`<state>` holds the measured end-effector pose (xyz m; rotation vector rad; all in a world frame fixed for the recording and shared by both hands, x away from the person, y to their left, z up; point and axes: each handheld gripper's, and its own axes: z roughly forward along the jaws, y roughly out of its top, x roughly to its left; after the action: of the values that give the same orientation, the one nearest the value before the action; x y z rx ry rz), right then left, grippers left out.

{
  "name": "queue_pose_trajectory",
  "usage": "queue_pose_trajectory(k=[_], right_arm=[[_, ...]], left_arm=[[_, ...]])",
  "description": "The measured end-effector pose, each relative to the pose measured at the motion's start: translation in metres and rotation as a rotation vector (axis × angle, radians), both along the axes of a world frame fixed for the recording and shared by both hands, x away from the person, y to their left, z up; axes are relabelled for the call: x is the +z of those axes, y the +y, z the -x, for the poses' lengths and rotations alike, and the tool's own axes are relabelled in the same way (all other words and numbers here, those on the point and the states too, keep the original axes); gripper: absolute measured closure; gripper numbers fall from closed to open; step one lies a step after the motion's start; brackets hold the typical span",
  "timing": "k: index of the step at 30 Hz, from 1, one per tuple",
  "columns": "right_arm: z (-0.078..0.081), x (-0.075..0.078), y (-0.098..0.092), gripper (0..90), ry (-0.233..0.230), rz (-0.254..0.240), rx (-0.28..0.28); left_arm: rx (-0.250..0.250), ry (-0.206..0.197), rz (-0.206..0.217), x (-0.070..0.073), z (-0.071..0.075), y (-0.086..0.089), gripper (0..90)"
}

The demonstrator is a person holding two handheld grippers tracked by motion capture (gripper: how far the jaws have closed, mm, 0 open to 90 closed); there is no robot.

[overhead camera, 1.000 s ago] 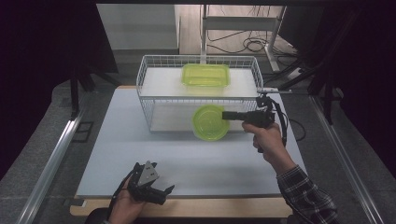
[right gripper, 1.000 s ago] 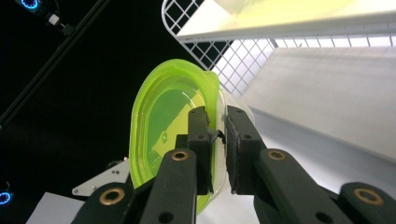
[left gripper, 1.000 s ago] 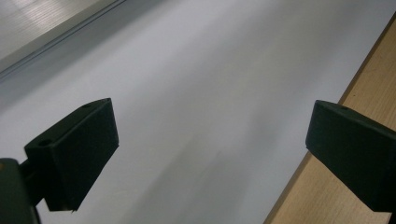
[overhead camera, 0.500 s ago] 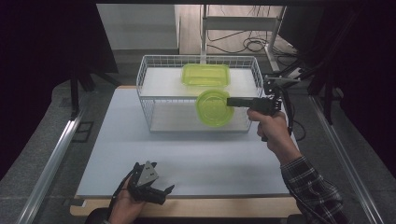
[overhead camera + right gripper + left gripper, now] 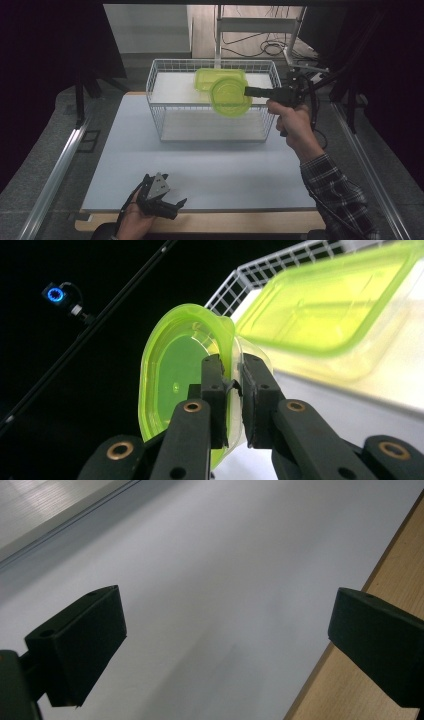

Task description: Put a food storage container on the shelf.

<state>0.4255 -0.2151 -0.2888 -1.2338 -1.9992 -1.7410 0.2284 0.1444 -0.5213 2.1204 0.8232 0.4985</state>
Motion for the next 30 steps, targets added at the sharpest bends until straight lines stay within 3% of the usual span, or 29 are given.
queue_pose_trajectory(k=[13, 19, 30], right_arm=[[-0.028, 0.024, 0.021, 81.3, -0.066, 0.023, -0.134], [-0.040, 0.025, 0.035, 81.2, -0.070, 0.066, -0.184], [-0.053, 0.018, 0.045, 81.1, -0.046, 0.081, -0.222]], left_arm=[[-0.006, 0.005, -0.007, -0.001, 0.000, -0.001, 2.0], [-0.011, 0.005, -0.013, -0.001, 0.001, -0.002, 2.0], [-0.020, 0.003, -0.022, -0.001, 0.001, -0.003, 2.0]])
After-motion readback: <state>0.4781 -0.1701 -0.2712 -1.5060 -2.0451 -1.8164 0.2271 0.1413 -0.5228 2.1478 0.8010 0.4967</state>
